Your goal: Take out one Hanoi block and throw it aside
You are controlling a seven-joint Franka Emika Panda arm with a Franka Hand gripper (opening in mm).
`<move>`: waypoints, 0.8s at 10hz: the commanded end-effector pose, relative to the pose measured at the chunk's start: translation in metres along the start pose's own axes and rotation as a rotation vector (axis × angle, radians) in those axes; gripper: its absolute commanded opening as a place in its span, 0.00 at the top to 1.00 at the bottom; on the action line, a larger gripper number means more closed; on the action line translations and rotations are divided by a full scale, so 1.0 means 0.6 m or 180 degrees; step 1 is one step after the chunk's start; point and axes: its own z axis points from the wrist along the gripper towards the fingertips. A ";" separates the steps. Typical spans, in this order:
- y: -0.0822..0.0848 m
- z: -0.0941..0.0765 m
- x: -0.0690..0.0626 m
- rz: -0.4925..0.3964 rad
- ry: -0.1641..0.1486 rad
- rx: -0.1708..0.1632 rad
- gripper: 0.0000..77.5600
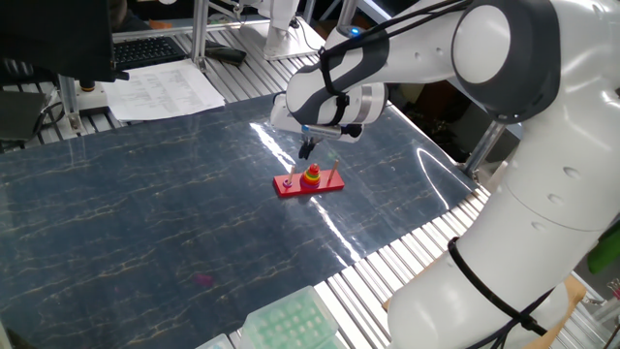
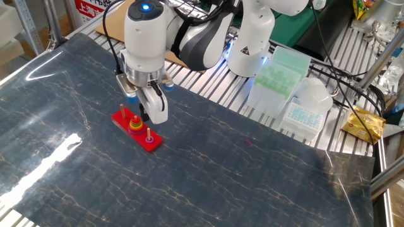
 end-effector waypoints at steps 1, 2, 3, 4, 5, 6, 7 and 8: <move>0.000 -0.002 -0.001 -0.0001 -0.0011 -0.0002 0.98; 0.001 -0.002 -0.001 -0.0003 -0.0011 -0.0003 0.98; 0.001 -0.003 0.000 -0.0002 -0.0011 -0.0003 0.98; 0.002 -0.003 0.001 0.0004 -0.0011 -0.0003 0.98; 0.003 -0.004 0.002 0.0010 -0.0012 -0.0004 0.98; 0.004 -0.005 0.002 0.0014 -0.0012 -0.0004 0.98; 0.005 -0.005 0.003 0.0018 -0.0011 -0.0005 0.98; 0.005 -0.006 0.004 0.0021 -0.0010 -0.0006 0.98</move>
